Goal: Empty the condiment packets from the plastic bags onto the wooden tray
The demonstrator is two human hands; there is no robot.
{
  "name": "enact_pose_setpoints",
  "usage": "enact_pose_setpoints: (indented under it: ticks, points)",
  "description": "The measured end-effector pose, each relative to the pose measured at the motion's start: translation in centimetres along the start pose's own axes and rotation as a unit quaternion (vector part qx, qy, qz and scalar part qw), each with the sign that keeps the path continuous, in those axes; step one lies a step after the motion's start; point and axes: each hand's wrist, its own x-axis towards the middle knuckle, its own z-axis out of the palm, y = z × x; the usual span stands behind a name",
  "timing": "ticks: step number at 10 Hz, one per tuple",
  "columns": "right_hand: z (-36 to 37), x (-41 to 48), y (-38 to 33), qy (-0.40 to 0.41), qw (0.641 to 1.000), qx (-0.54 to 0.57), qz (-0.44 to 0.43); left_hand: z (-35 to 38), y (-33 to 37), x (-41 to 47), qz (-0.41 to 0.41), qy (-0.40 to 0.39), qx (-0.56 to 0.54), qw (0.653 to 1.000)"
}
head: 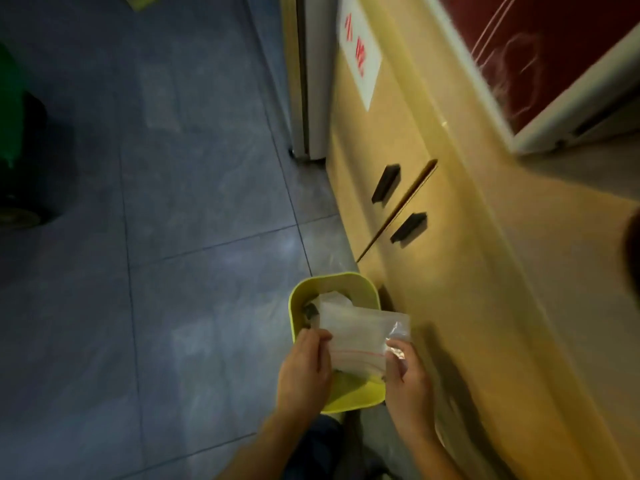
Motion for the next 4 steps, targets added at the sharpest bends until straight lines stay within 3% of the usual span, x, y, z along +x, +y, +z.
enact_pose_setpoints:
  ticks: [1, 2, 3, 4]
  points:
    - [2.7, 2.1, 2.5, -0.071, 0.995, -0.067, 0.029, 2.6, -4.1, 1.9, 0.024, -0.056, 0.097, 0.993]
    - [4.4, 3.6, 4.7, -0.196, 0.937, -0.287, 0.029, 4.2, -7.4, 2.7, 0.004, -0.205, 0.284, 0.937]
    - [5.1, 4.0, 5.3, -0.245, 0.908, -0.336, 0.054, 4.2, -8.4, 2.9, -0.014, -0.315, 0.348, 0.883]
    - [5.1, 3.5, 5.0, -0.249, 0.914, -0.317, 0.051, 3.4, -7.4, 2.5, -0.043, -0.305, 0.369, 0.877]
